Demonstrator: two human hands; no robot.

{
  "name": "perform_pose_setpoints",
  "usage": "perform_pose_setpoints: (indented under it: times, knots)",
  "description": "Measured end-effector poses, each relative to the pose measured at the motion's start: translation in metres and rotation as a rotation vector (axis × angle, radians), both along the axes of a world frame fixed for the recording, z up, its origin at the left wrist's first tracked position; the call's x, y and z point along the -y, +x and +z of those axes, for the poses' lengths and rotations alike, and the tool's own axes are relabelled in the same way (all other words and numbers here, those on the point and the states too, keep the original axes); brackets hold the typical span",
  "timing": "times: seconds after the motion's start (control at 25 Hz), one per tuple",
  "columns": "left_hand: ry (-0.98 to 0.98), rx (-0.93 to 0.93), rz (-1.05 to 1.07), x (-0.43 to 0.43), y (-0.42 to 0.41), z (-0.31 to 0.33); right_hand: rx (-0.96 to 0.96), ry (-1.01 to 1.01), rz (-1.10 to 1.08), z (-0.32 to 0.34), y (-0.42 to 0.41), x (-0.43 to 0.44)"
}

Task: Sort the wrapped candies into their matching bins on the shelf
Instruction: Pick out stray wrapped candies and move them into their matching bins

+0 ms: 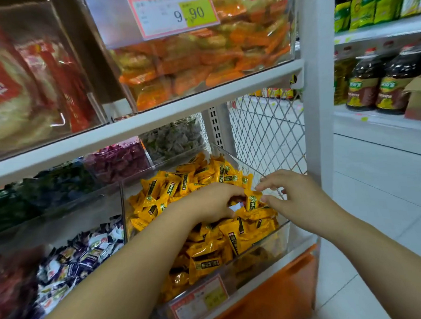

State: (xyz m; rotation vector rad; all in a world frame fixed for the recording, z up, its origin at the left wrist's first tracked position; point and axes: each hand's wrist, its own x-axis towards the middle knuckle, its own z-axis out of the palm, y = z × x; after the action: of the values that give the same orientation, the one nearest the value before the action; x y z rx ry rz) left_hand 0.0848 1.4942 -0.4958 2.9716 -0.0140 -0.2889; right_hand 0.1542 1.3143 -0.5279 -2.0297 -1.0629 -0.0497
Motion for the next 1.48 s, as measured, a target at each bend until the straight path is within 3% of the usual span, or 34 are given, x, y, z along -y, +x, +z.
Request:
perform_pose_setpoints:
  times: [0.32, 0.56, 0.84, 1.04, 1.28, 1.48]
  knots:
    - [0.034, 0.037, -0.013, 0.0, -0.005, 0.002, 0.01, -0.018, 0.003, 0.0, -0.001, 0.003]
    - [0.127, -0.073, -0.091, 0.002, -0.005, 0.003, 0.003, -0.02, -0.003, 0.001, -0.002, 0.002]
    - [0.038, -0.034, -0.036, -0.005, -0.004, 0.001, -0.012, -0.031, 0.0, 0.002, -0.003, 0.004]
    - [-0.01, 0.095, 0.013, -0.008, -0.009, 0.006, -0.004, -0.034, -0.009, 0.002, -0.003, 0.004]
    - [-0.121, 0.455, 0.041, -0.009, -0.038, 0.028, 0.136, 0.097, -0.096, 0.018, -0.018, -0.01]
    - [-0.269, 0.64, 0.104, -0.005, -0.088, 0.04, 0.075, 0.195, 0.071, 0.044, -0.068, -0.037]
